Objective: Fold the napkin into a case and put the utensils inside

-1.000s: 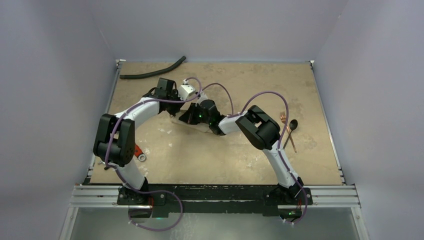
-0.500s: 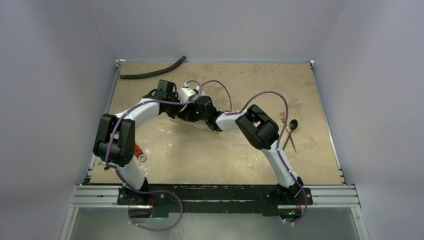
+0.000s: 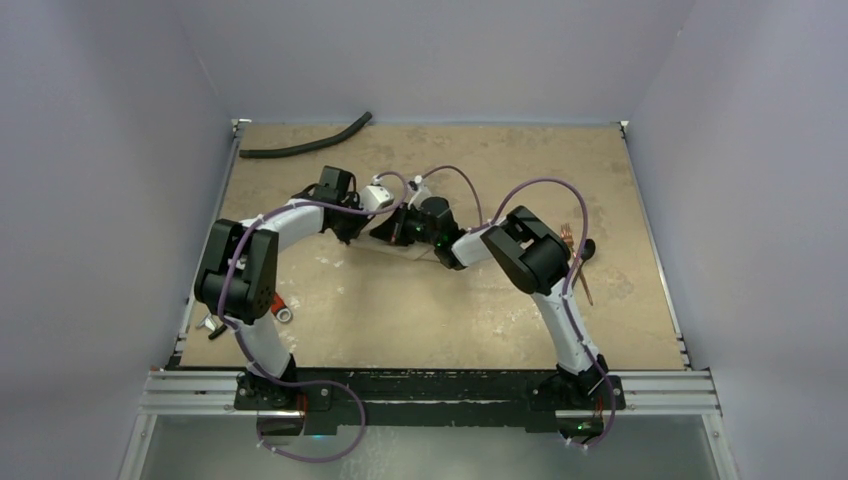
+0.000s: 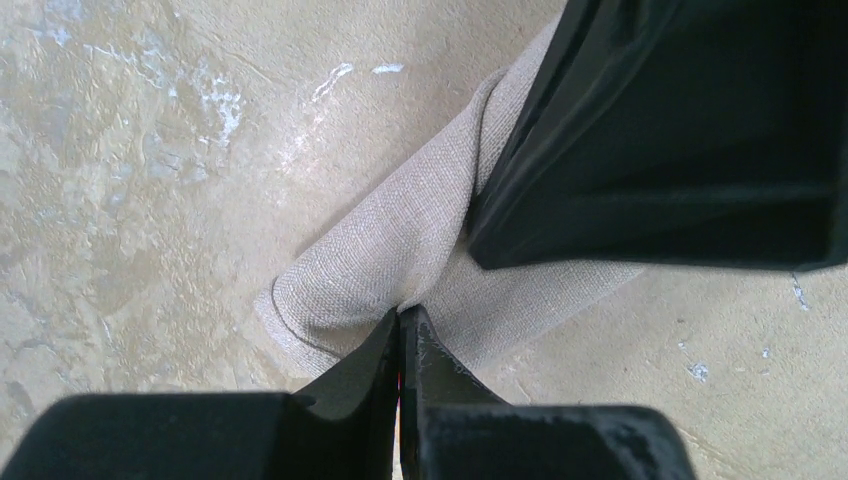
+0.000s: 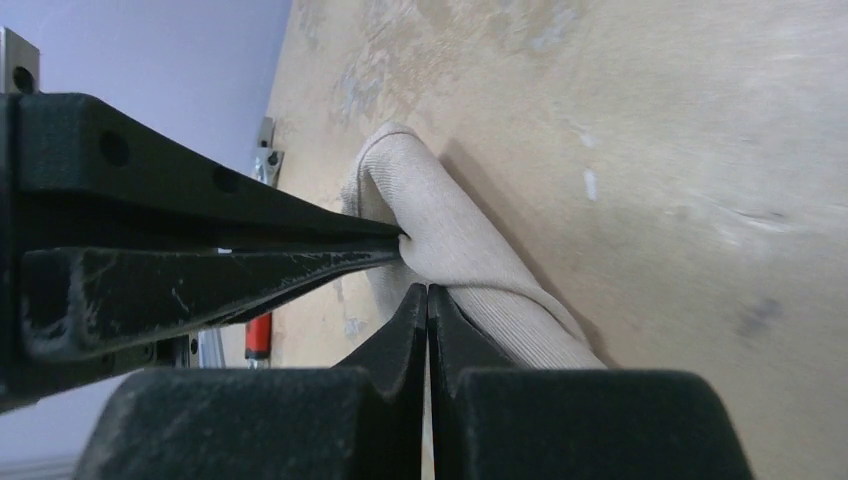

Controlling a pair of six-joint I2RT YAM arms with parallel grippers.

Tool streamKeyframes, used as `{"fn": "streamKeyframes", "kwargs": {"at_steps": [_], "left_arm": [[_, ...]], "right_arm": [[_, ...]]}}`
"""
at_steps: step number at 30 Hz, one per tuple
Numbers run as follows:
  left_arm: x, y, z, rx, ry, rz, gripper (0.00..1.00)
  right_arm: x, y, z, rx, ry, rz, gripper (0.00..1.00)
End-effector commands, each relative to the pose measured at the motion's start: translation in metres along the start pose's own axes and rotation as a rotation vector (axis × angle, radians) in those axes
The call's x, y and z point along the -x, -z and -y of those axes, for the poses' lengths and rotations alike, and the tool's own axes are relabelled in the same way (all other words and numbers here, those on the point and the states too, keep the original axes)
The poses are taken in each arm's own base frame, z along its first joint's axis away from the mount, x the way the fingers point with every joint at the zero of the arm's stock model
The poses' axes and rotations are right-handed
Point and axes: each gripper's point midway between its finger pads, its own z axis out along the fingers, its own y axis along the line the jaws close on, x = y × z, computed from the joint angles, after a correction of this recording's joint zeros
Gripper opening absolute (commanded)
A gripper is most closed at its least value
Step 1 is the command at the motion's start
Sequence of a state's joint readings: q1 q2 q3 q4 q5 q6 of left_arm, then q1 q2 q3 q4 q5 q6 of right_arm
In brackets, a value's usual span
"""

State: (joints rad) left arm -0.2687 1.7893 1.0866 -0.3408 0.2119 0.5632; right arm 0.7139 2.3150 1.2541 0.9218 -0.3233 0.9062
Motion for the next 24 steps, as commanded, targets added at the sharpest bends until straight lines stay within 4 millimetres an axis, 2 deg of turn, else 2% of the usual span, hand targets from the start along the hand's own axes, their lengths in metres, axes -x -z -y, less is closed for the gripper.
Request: {"fn": "streamKeyframes", "kwargs": {"at_steps": [1, 5, 12, 15, 18, 24], "left_arm": [[-0.008, -0.006, 0.007, -0.038, 0.009, -0.006, 0.00], [-0.005, -0.005, 0.010, -0.048, 0.029, 0.009, 0.00], [-0.013, -0.007, 0.011, -0.041, 0.029, -0.010, 0.00], [-0.011, -0.006, 0.011, -0.040, 0.033, -0.003, 0.00], [-0.008, -0.004, 0.011, -0.041, 0.041, 0.007, 0.00], [0.006, 0.007, 0.008, -0.051, 0.079, 0.030, 0.00]], "right_arm": [[0.038, 0.022, -0.030, 0.083, 0.023, 0.066, 0.00], [0.047, 0.018, -0.026, 0.080, 0.003, 0.115, 0.00], [0.044, -0.001, -0.054, 0.186, -0.024, 0.106, 0.00], [0.041, -0.013, -0.057, 0.170, -0.021, 0.089, 0.00], [0.034, -0.023, -0.043, 0.111, -0.032, 0.069, 0.00], [0.007, -0.032, 0.000, -0.033, -0.051, 0.009, 0.00]]}}
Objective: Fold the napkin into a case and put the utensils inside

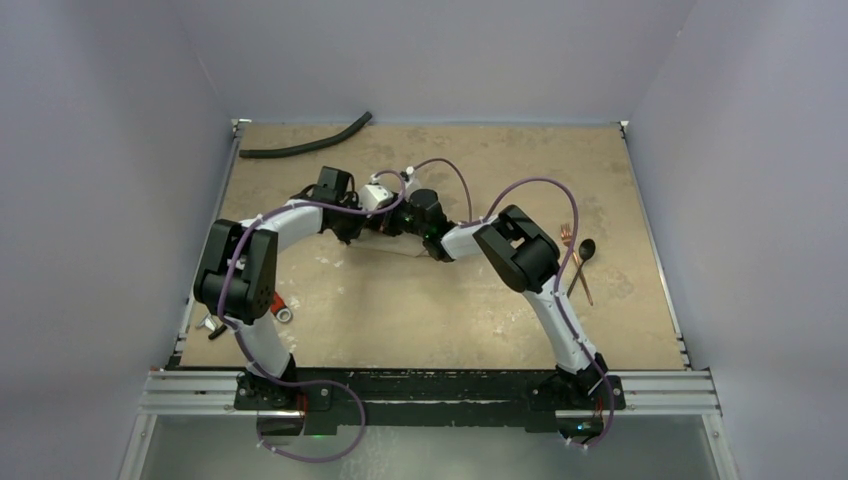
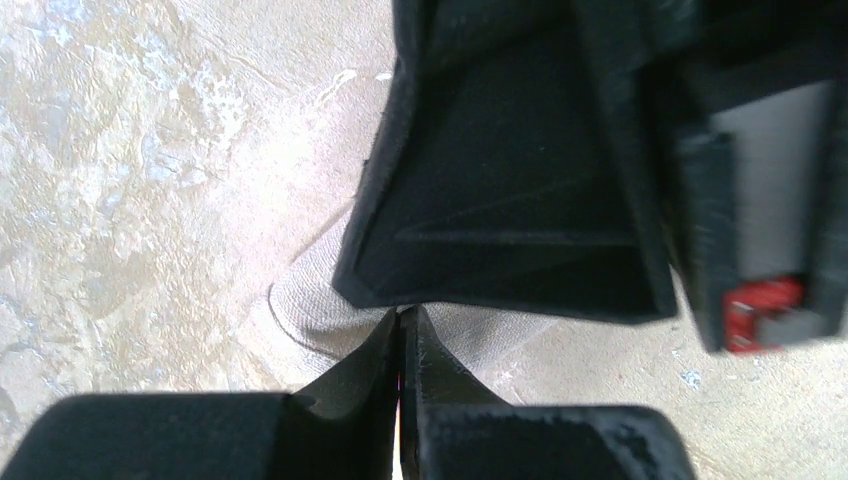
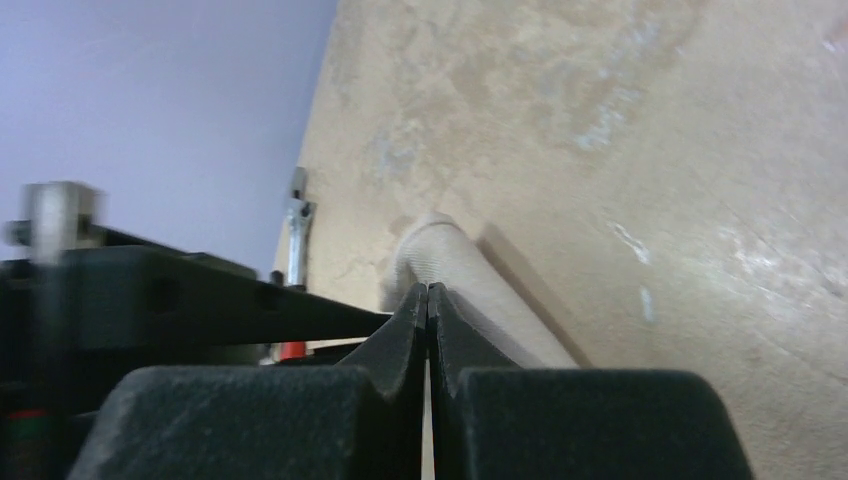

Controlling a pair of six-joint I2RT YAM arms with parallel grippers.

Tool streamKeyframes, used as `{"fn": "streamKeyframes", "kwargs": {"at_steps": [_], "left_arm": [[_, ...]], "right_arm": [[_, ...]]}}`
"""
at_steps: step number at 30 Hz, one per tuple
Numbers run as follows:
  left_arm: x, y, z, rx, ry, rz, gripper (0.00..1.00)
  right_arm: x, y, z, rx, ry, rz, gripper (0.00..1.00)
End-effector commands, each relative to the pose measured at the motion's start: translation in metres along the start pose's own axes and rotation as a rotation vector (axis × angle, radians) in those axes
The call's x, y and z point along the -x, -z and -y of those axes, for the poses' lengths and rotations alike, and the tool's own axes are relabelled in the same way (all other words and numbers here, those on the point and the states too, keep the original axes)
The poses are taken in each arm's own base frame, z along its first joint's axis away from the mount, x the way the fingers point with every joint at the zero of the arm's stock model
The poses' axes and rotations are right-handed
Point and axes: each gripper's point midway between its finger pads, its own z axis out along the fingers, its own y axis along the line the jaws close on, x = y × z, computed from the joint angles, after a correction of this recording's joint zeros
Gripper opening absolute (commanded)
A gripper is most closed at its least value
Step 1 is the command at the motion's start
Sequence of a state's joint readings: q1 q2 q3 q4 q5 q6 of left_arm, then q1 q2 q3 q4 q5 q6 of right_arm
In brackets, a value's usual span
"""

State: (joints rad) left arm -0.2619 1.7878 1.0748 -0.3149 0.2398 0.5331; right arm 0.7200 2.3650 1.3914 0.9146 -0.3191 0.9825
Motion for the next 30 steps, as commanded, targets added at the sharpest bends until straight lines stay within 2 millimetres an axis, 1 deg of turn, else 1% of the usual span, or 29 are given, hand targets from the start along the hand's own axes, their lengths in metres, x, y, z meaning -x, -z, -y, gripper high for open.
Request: {"fn": "streamKeyframes", "kwargs": {"at_steps": [1, 3, 5, 7, 8, 10, 12, 13, 14, 16, 17, 18, 19, 20, 21, 22, 24, 25, 27, 29, 30], "left_arm": [[0.007, 0.012, 0.004, -0.031, 0.055, 0.014, 0.00], [0.017, 0.020, -0.001, -0.015, 0.060, 0.040, 0.02], [0.027, 0.030, -0.005, -0.004, 0.064, 0.064, 0.05], [0.039, 0.043, -0.010, 0.013, 0.055, 0.091, 0.13], [0.045, 0.051, -0.015, 0.029, 0.050, 0.109, 0.21], [0.061, 0.072, -0.028, 0.076, 0.039, 0.152, 0.45], [0.076, 0.097, -0.045, 0.136, 0.026, 0.194, 0.61], [0.085, 0.111, -0.056, 0.186, 0.035, 0.217, 0.74], [0.093, 0.126, -0.067, 0.235, 0.044, 0.240, 0.79], [0.109, 0.152, -0.079, 0.291, 0.034, 0.285, 0.85], [0.117, 0.163, -0.083, 0.312, 0.027, 0.305, 0.86], [0.123, 0.171, -0.087, 0.331, 0.023, 0.326, 0.87], [0.125, 0.174, -0.087, 0.336, 0.022, 0.332, 0.88], [0.123, 0.172, -0.086, 0.333, 0.029, 0.328, 0.89], [0.118, 0.165, -0.079, 0.291, 0.000, 0.310, 0.90], [0.108, 0.154, -0.063, 0.198, -0.066, 0.271, 0.91], [0.079, 0.133, -0.033, 0.028, -0.217, 0.179, 0.92], [0.065, 0.124, -0.024, -0.023, -0.282, 0.151, 0.92], [0.045, 0.112, -0.006, -0.095, -0.387, 0.140, 0.93], [0.032, 0.110, 0.007, -0.089, -0.515, 0.181, 0.94], [0.022, 0.106, 0.015, -0.091, -0.591, 0.193, 0.95]], "right_arm": [[-0.020, -0.007, 0.032, -0.107, -0.006, -0.039, 0.00], [-0.028, -0.007, 0.045, -0.133, -0.013, -0.052, 0.00], [-0.031, -0.007, 0.054, -0.155, -0.007, -0.057, 0.00], [-0.031, -0.007, 0.059, -0.179, 0.015, -0.055, 0.00], [-0.030, -0.007, 0.060, -0.187, 0.032, -0.051, 0.00], [-0.030, -0.006, 0.063, -0.204, 0.058, -0.051, 0.00], [-0.031, -0.005, 0.064, -0.205, 0.072, -0.050, 0.00], [-0.031, -0.004, 0.064, -0.207, 0.082, -0.049, 0.00], [-0.031, -0.002, 0.064, -0.207, 0.093, -0.047, 0.00], [-0.033, 0.001, 0.063, -0.198, 0.105, -0.053, 0.00], [-0.034, 0.002, 0.060, -0.185, 0.107, -0.060, 0.00], [-0.037, 0.004, 0.059, -0.179, 0.109, -0.072, 0.00], [-0.039, 0.004, 0.057, -0.169, 0.114, -0.089, 0.00], [-0.044, 0.005, 0.057, -0.160, 0.112, -0.113, 0.00], [-0.048, 0.006, 0.055, -0.149, 0.109, -0.137, 0.00], [-0.051, 0.007, 0.054, -0.140, 0.107, -0.154, 0.00], [-0.059, 0.011, 0.053, -0.122, 0.100, -0.187, 0.00], [-0.062, 0.011, 0.051, -0.112, 0.097, -0.202, 0.00], [-0.071, 0.014, 0.051, -0.092, 0.080, -0.245, 0.00], [-0.079, 0.017, 0.052, -0.085, 0.062, -0.281, 0.00], [-0.083, 0.019, 0.052, -0.081, 0.052, -0.295, 0.00]]}}
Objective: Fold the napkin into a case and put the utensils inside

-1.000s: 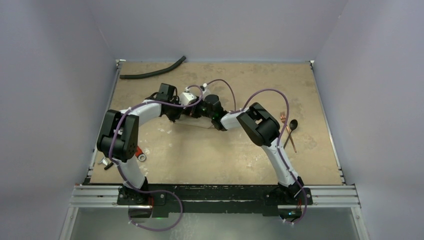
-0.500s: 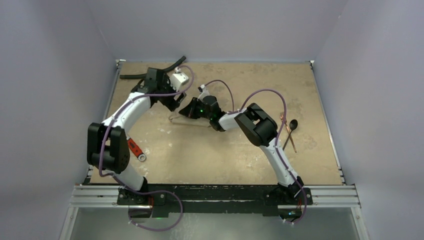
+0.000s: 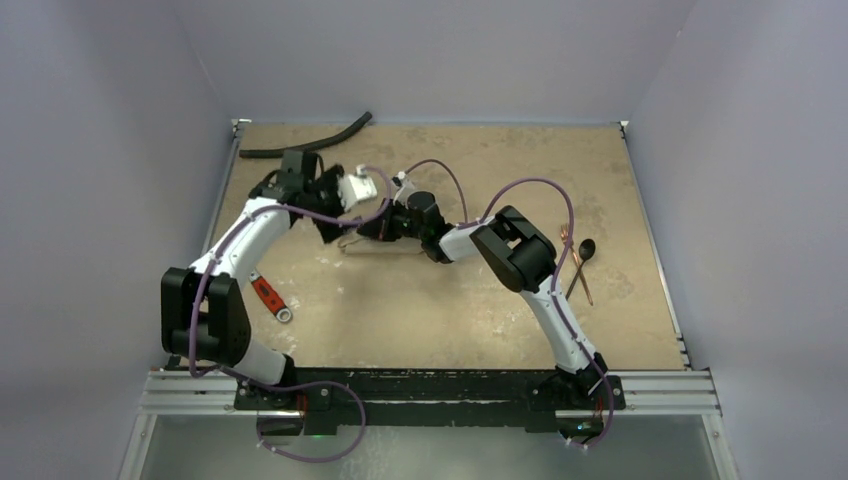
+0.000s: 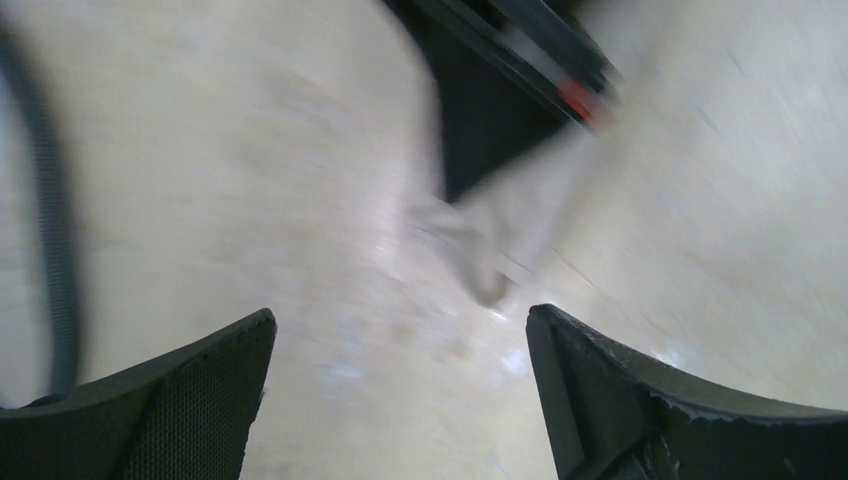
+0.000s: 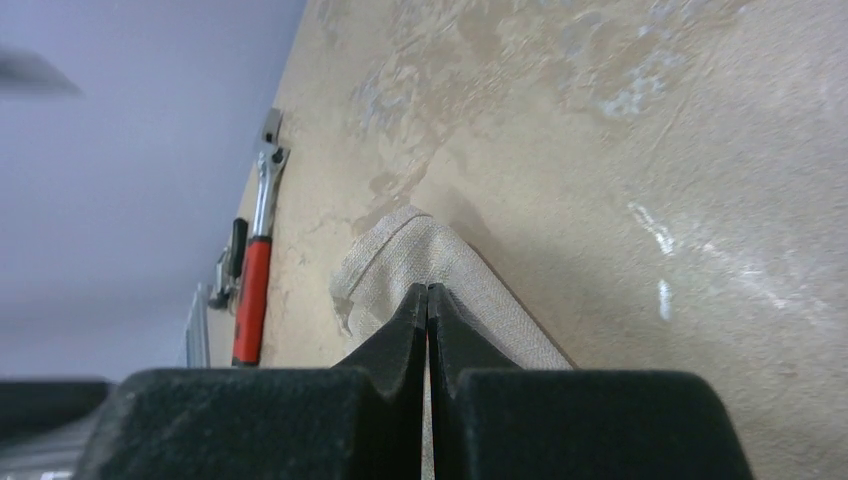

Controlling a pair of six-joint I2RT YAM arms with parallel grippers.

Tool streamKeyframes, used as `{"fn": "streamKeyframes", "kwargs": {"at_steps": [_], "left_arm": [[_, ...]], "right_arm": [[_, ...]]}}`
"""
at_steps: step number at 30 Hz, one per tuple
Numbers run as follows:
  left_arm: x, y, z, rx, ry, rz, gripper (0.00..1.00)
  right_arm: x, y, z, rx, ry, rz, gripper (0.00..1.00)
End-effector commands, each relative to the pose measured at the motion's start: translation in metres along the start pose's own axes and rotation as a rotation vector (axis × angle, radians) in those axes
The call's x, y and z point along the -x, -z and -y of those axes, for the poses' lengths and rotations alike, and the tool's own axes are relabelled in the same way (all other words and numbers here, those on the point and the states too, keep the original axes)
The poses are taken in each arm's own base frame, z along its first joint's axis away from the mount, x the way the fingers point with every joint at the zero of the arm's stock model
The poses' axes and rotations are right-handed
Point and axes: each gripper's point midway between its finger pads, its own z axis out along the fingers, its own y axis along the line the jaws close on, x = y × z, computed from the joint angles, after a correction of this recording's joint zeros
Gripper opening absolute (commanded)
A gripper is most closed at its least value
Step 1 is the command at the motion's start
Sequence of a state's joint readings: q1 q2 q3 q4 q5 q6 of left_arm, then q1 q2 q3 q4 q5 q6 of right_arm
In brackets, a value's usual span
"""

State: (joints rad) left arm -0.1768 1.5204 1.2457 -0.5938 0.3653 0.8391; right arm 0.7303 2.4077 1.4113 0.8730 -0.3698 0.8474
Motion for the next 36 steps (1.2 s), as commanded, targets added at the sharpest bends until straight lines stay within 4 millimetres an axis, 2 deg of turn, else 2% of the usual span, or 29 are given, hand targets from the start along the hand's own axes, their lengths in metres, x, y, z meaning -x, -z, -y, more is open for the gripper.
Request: {"fn": "streamKeyframes", "kwargs": {"at_steps": [1, 3, 5, 7, 10, 12, 16, 20, 22, 26, 31, 36], "left_arm": [[-0.031, -0.004, 0.064, -0.159, -0.359, 0.069, 0.95], [-0.041, -0.006, 0.079, -0.167, -0.481, 0.089, 0.96], [-0.049, -0.011, 0.085, -0.167, -0.558, 0.083, 0.96], [-0.052, -0.017, 0.082, -0.154, -0.612, 0.082, 0.97], [-0.039, -0.024, 0.067, -0.046, -0.634, 0.129, 0.98], [-0.036, -0.027, 0.069, -0.014, -0.644, 0.153, 0.98], [-0.054, -0.037, 0.096, -0.091, -0.719, 0.131, 0.99], [-0.068, -0.043, 0.112, -0.167, -0.781, 0.109, 0.98], [-0.072, -0.048, 0.112, -0.177, -0.774, 0.090, 0.95], [-0.075, -0.059, 0.111, -0.208, -0.725, 0.041, 0.79], [-0.086, -0.067, 0.116, -0.232, -0.728, -0.025, 0.74], [-0.099, -0.076, 0.112, -0.248, -0.677, -0.112, 0.57]], "right_arm": [[-0.065, 0.018, 0.026, -0.053, -0.074, -0.229, 0.00], [-0.069, 0.020, 0.026, -0.043, -0.091, -0.252, 0.00], [-0.069, 0.022, 0.026, -0.040, -0.102, -0.259, 0.00], [-0.066, 0.021, 0.025, -0.034, -0.106, -0.263, 0.00], [-0.062, 0.020, 0.024, -0.035, -0.104, -0.265, 0.00], [-0.060, 0.020, 0.024, -0.035, -0.107, -0.267, 0.00], [-0.057, 0.021, 0.026, -0.039, -0.123, -0.261, 0.00], [-0.052, 0.021, 0.026, -0.043, -0.128, -0.255, 0.00], [-0.052, 0.020, 0.026, -0.044, -0.129, -0.254, 0.00], [-0.054, 0.022, 0.028, -0.046, -0.136, -0.253, 0.00], [-0.054, 0.024, 0.027, -0.041, -0.149, -0.244, 0.00], [-0.052, 0.024, 0.025, -0.032, -0.154, -0.240, 0.00]]}}
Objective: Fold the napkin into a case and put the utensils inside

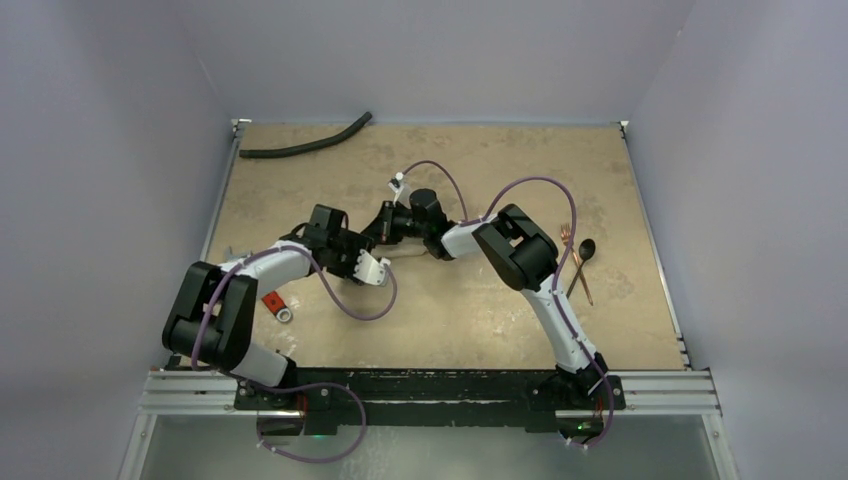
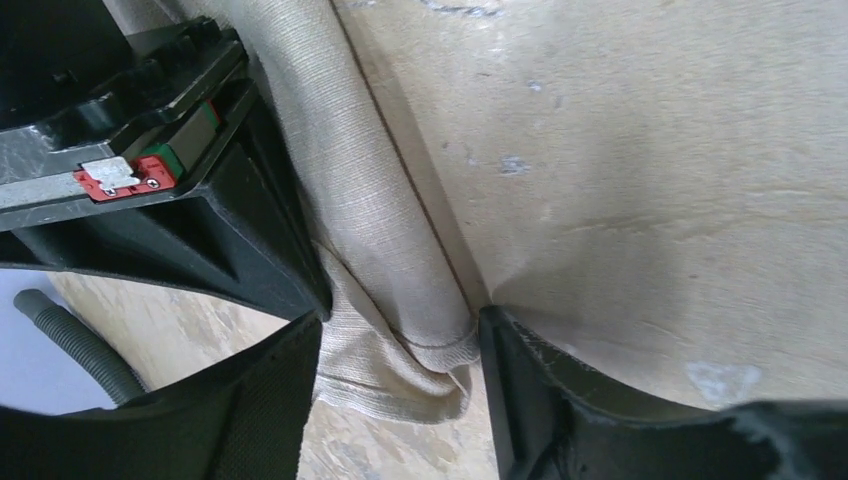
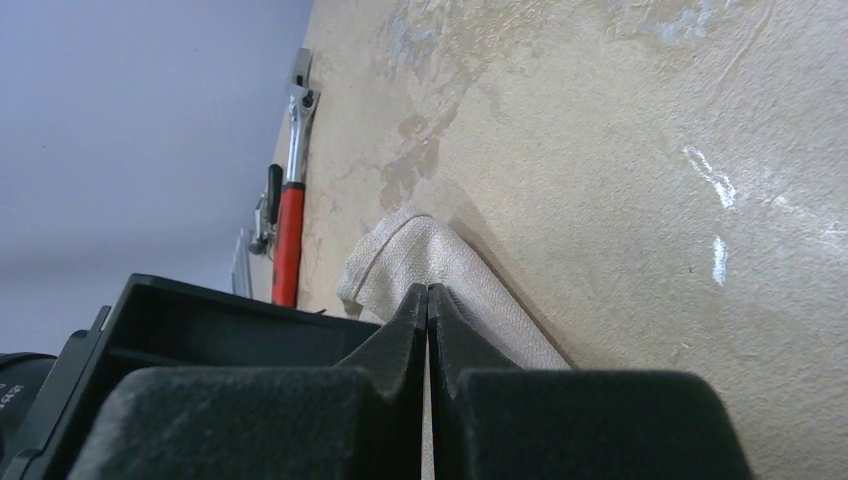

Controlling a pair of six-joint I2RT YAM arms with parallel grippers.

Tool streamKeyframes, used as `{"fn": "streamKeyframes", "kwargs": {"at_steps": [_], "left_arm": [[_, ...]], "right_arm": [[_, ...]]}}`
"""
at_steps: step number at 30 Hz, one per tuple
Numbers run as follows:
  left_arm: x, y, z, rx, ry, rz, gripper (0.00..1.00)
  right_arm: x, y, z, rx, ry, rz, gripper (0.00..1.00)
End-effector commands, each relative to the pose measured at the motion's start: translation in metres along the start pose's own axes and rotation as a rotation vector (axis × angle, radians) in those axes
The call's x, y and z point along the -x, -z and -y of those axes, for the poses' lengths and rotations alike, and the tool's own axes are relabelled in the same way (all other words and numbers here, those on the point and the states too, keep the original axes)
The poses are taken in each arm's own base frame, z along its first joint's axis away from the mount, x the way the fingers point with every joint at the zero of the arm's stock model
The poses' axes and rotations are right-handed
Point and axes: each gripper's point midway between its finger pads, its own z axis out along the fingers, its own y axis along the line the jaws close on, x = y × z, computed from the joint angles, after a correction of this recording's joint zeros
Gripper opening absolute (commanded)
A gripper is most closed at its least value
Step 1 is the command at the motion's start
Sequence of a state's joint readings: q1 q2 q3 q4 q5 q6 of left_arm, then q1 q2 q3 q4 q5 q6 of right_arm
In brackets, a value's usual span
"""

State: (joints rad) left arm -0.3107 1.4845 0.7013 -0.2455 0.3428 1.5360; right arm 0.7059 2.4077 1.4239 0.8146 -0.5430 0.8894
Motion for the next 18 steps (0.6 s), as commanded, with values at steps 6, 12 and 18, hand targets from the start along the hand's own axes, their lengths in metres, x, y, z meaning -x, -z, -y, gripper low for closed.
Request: {"fn": "streamKeyframes", "kwargs": {"at_steps": [6, 12, 18], "left_arm": [[-0.031, -0.014, 0.015, -0.113, 0.217, -0.163, 0.37], [-0.030, -0.013, 0.015, -0.145, 0.310, -0.176, 0.00], [0.002, 0.009, -0.022, -0.113, 0.366, -0.063, 0.00]], "right_arm": [[-0.042, 0.015, 0.037, -0.098, -0.105, -0.101, 0.00], [-0.041, 0.015, 0.035, -0.092, -0.096, -0.100, 0.00], [0.007, 0.032, 0.016, -0.117, 0.081, -0.007, 0.00]]}}
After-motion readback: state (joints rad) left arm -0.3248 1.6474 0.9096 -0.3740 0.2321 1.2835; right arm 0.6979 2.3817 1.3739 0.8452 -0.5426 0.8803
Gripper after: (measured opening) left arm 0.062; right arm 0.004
